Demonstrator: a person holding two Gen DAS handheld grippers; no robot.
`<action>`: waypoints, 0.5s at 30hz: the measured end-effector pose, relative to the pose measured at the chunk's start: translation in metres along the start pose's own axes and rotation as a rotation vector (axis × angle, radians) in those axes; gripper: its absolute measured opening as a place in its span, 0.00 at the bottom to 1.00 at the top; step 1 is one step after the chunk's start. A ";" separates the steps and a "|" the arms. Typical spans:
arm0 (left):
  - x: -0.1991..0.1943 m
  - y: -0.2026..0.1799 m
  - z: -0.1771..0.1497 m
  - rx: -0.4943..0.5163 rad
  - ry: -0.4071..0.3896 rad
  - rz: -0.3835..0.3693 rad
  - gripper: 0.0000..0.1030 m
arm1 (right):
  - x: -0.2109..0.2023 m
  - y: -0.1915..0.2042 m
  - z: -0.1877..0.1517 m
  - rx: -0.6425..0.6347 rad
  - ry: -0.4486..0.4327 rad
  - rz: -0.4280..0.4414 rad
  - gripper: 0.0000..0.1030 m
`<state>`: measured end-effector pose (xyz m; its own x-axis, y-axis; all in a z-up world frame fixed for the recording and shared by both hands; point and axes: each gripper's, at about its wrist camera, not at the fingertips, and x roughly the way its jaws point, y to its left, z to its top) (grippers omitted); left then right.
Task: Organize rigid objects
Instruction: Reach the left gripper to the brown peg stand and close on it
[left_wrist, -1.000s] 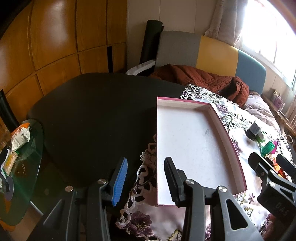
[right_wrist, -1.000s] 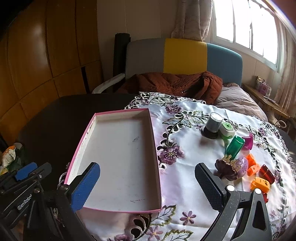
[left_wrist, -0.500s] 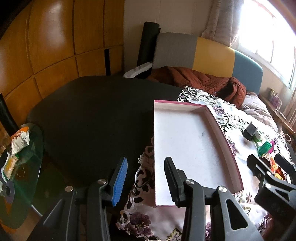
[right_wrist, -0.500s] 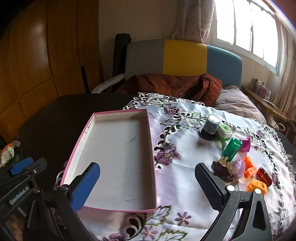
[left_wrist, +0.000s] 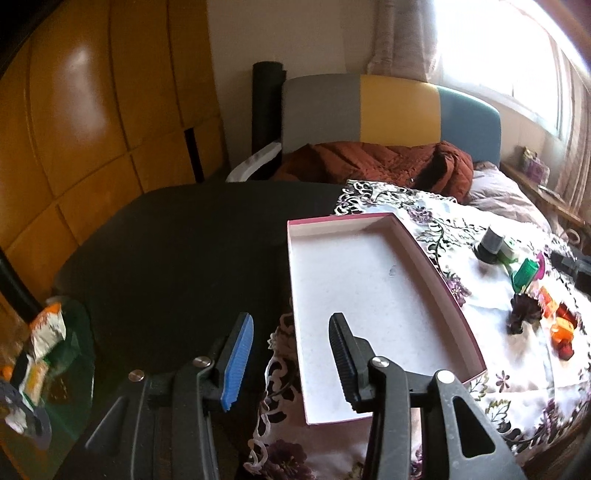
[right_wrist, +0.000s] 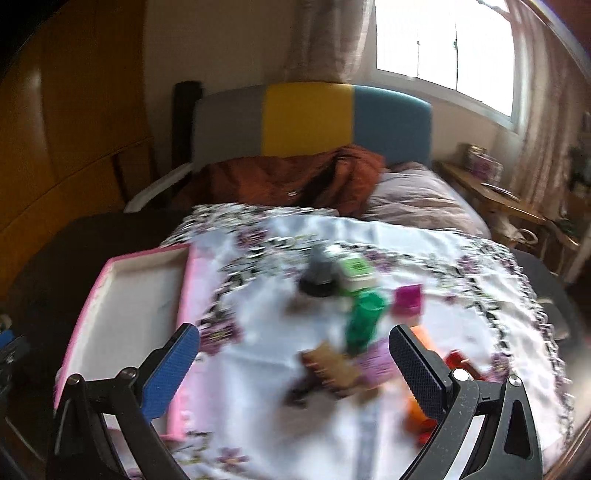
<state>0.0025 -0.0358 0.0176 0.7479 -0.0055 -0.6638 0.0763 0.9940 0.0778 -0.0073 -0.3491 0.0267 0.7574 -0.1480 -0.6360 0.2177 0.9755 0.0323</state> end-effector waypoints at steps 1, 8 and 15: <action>-0.001 -0.003 0.000 0.013 -0.004 0.001 0.42 | 0.002 -0.012 0.003 0.010 -0.002 -0.019 1.00; 0.004 -0.018 0.004 0.069 0.004 -0.014 0.42 | 0.015 -0.083 0.015 0.110 0.006 -0.096 1.00; 0.012 -0.045 0.011 0.149 0.015 -0.070 0.42 | 0.040 -0.141 0.011 0.172 0.037 -0.178 1.00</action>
<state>0.0149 -0.0816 0.0141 0.7275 -0.0716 -0.6824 0.2258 0.9641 0.1395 -0.0013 -0.4945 0.0048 0.6751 -0.3061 -0.6713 0.4501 0.8918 0.0460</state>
